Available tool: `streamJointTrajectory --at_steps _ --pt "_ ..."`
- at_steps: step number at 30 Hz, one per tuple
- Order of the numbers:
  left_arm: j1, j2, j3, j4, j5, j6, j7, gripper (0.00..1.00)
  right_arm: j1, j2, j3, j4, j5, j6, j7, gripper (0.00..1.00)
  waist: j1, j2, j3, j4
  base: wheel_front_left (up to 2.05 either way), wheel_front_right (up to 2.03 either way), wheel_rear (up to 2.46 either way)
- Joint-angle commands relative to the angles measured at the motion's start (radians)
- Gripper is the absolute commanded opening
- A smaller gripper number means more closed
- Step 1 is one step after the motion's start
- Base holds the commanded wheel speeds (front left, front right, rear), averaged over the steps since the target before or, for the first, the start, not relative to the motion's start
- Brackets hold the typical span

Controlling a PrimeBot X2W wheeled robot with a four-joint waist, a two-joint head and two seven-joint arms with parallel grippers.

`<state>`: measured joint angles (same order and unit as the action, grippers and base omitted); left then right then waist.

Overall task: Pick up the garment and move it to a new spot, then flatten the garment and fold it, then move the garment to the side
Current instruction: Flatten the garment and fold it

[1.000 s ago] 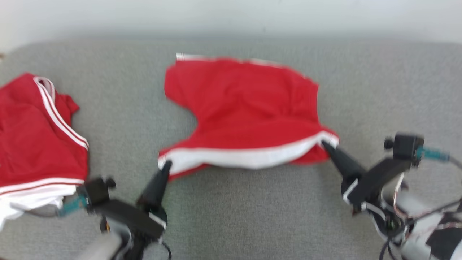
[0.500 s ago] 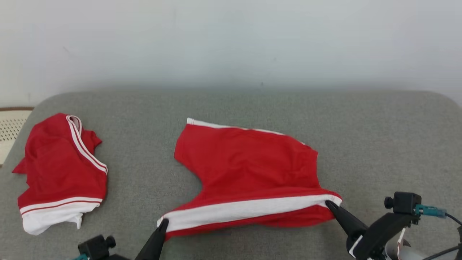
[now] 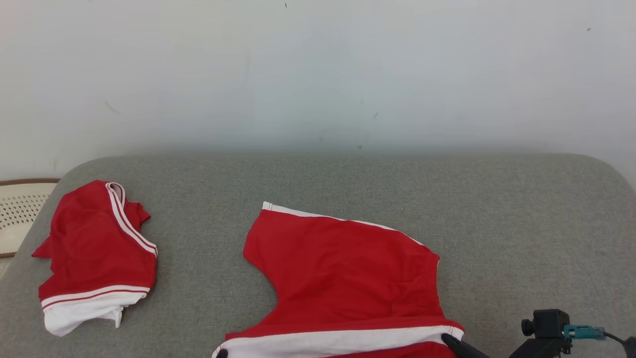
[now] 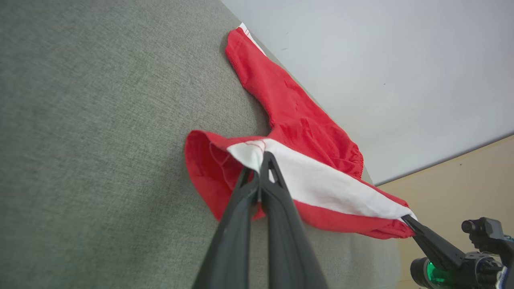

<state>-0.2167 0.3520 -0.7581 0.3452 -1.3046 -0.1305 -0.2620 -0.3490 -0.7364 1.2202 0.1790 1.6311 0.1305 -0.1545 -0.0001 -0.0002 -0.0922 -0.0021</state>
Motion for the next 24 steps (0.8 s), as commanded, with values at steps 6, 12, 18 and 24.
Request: streamJointTrajectory --at_steps 6,12,18,24 --pt "-0.028 0.030 0.016 -0.027 0.024 0.000 -0.004 0.00 0.021 0.002 -0.035 -0.033 0.001 0.000 -0.007 0.00 0.0001 0.0002 0.014 -0.001 0.00 0.00 0.00" --pt "-0.131 0.049 0.029 -0.047 0.038 0.000 -0.004 0.00 -0.020 0.039 -0.091 -0.037 0.001 0.001 -0.029 0.00 0.0001 0.0002 0.054 -0.013 0.00 0.00 0.00" --pt "-0.300 0.073 -0.005 -0.021 0.028 0.000 -0.004 0.00 -0.081 0.096 -0.147 0.018 -0.032 0.000 -0.050 0.00 0.0001 0.0002 0.122 -0.035 0.00 0.00 0.00" --pt "-0.472 0.065 -0.071 0.046 0.049 0.000 -0.004 0.00 -0.155 0.144 -0.200 0.080 -0.079 0.000 -0.084 0.00 0.0001 0.0002 0.225 -0.058 0.00 0.00 0.00"
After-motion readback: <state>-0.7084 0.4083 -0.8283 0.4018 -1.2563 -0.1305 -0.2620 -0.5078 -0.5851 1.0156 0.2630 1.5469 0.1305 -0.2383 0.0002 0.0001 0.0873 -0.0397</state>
